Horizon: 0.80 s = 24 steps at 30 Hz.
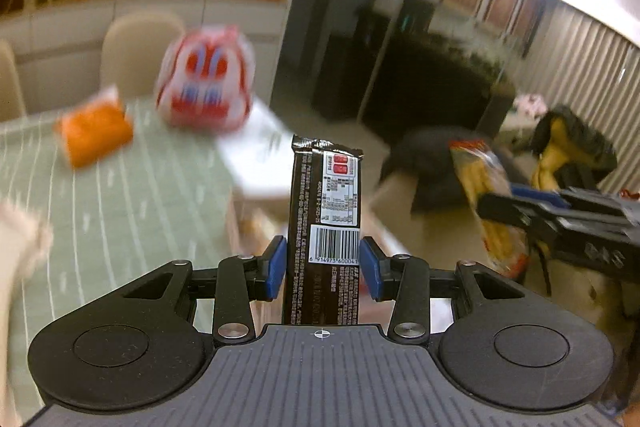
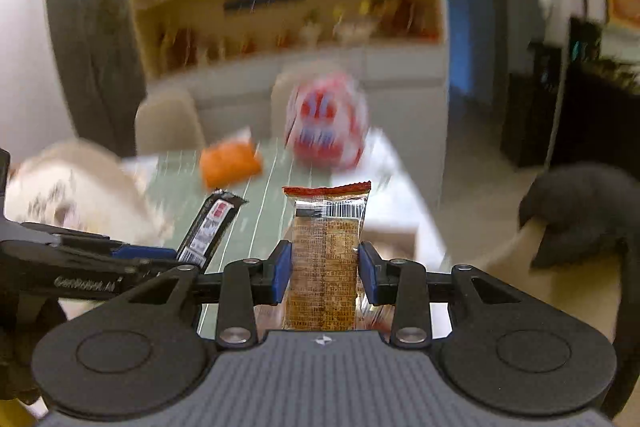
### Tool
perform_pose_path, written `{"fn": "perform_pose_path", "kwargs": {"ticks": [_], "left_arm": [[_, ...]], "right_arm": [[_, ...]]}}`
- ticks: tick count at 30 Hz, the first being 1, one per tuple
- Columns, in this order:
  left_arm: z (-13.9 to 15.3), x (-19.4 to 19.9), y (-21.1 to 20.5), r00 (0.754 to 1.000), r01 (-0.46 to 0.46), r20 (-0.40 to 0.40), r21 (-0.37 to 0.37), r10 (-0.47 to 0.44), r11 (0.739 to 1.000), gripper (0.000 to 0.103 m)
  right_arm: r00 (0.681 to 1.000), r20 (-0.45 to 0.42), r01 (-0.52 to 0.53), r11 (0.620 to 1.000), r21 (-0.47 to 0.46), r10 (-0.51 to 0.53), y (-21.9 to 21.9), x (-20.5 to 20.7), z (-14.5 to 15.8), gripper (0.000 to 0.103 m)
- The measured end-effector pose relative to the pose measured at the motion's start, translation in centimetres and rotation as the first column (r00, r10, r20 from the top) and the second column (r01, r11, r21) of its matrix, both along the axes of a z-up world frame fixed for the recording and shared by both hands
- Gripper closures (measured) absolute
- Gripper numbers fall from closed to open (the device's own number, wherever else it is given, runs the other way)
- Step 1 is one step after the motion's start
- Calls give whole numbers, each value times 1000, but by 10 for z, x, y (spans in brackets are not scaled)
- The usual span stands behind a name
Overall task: Organize snacks
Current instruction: 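Carry the chocolate bar and wafer packet into the pink box and open both tools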
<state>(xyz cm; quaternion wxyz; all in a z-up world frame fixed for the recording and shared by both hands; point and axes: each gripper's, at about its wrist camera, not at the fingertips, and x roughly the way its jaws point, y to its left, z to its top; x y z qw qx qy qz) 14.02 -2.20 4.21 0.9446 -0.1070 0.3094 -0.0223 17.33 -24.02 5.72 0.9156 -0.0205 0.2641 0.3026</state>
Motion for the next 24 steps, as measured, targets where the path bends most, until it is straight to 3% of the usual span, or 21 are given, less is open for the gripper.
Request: {"fn": "perform_pose_path", "kwargs": {"ticks": [3, 6, 13, 15, 18, 24], "left_arm": [[2, 46, -1, 1000, -9, 8, -7, 9, 1000, 58], [-16, 91, -4, 998, -29, -48, -23, 28, 999, 58], [-109, 143, 2, 969, -16, -244, -168, -26, 986, 60], [-118, 138, 11, 973, -54, -230, -216, 3, 975, 60], [-102, 116, 26, 987, -93, -154, -292, 49, 952, 60], [-56, 35, 36, 988, -153, -67, -268, 140, 951, 60]], "right_arm": [[997, 57, 54, 999, 4, -54, -6, 10, 15, 67], [995, 50, 85, 996, 20, -86, -16, 18, 16, 67], [991, 8, 132, 991, -6, -132, -40, 22, -1, 67], [990, -13, 140, 990, -25, -140, -44, 28, -7, 67], [988, -57, 139, 990, -32, -141, -46, 40, -15, 67], [986, -155, 67, 996, 52, -59, -18, 75, -24, 67]]}}
